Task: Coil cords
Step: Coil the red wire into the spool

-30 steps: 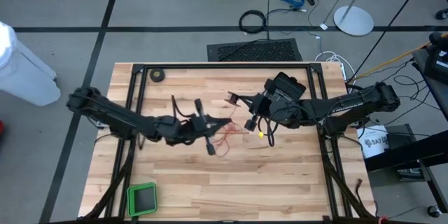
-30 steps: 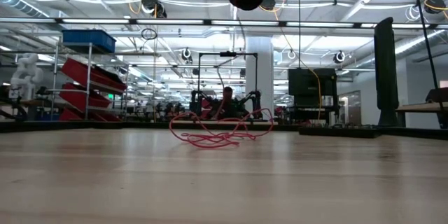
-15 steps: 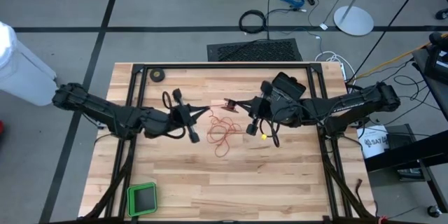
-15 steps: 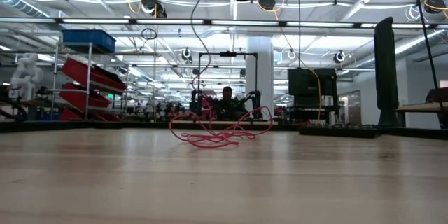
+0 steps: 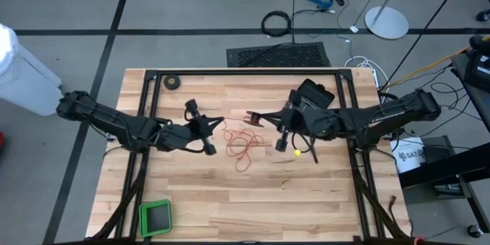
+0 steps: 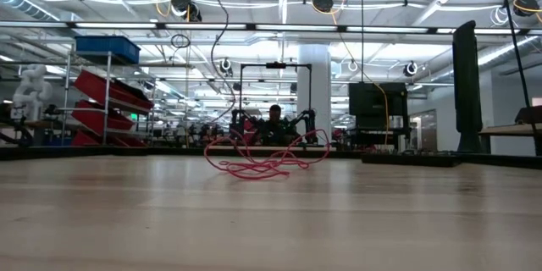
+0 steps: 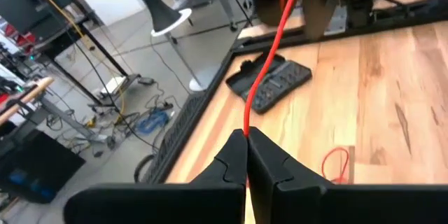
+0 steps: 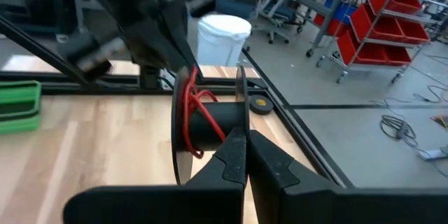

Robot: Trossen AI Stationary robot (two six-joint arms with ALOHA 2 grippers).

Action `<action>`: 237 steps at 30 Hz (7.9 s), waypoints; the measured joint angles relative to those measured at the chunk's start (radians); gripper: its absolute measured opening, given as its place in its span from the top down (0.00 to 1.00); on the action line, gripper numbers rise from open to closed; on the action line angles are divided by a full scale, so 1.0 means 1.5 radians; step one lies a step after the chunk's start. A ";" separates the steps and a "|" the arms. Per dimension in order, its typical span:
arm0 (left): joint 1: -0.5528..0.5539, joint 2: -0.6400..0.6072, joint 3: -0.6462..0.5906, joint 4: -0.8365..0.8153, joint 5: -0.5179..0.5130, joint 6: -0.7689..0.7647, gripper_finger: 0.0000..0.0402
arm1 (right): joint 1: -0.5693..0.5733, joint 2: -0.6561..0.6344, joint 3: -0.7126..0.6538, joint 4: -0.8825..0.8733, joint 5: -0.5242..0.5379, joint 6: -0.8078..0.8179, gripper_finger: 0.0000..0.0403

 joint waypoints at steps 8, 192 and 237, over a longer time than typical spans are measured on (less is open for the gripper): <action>0.003 0.000 -0.023 0.011 0.003 -0.034 0.97 | 0.011 -0.017 0.000 -0.002 0.002 0.003 1.00; 0.203 0.009 0.025 0.087 0.654 0.018 1.00 | -0.065 0.087 0.000 0.079 -0.190 -0.030 0.95; -0.014 0.041 -0.322 0.664 0.131 -0.063 0.72 | -0.059 0.012 0.000 0.070 -0.117 -0.002 1.00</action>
